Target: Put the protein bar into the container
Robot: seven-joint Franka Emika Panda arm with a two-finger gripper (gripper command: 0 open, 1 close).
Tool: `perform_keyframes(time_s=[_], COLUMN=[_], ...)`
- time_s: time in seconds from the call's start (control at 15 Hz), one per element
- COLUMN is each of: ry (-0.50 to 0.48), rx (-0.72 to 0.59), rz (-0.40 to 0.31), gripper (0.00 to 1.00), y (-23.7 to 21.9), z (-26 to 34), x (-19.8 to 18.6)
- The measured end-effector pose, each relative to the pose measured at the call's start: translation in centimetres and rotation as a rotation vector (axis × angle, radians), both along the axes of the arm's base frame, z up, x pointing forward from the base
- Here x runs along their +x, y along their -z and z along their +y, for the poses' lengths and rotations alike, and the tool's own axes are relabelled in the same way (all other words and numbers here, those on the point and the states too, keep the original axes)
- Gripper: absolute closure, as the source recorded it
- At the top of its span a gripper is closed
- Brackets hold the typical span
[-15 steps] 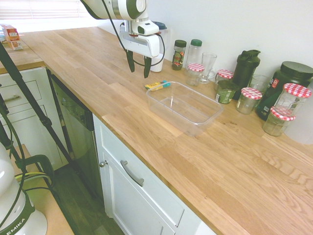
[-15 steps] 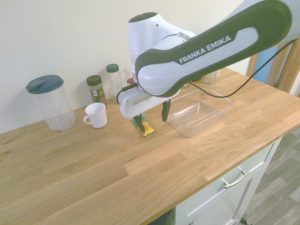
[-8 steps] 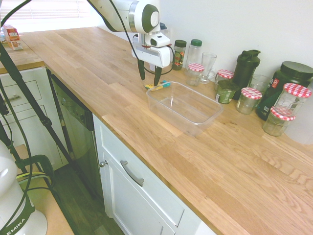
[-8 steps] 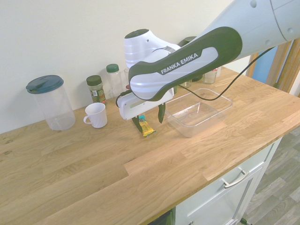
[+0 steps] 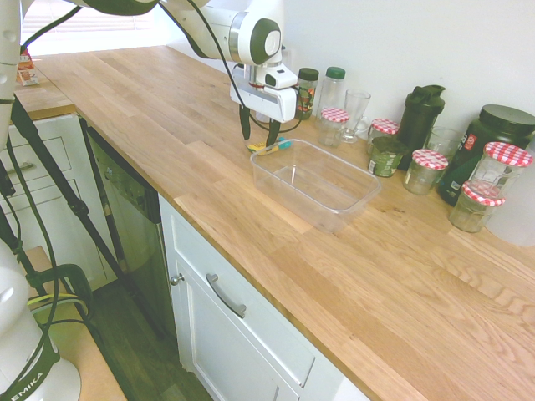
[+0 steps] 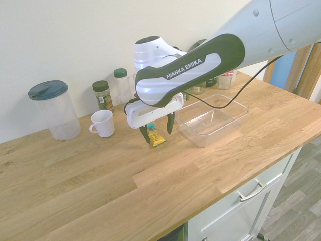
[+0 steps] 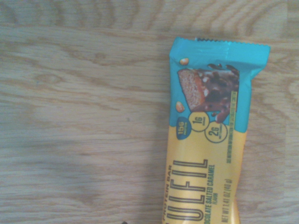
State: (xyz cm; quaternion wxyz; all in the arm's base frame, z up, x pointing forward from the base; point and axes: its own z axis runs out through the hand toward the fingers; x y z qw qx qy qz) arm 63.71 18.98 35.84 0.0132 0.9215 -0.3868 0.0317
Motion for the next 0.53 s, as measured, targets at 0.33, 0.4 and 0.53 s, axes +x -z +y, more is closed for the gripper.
perform_keyframes(time_s=[0.33, 0.4, 0.53], ry=[-0.007, -0.008, -0.01], rx=[0.01, 0.011, 0.013], rz=[0.006, 0.007, 0.006], gripper=[1.0, 1.0, 1.0], y=[1.2, 1.3, 1.6], z=[-0.1, -0.2, -0.4], x=[0.3, 0.4, 0.5])
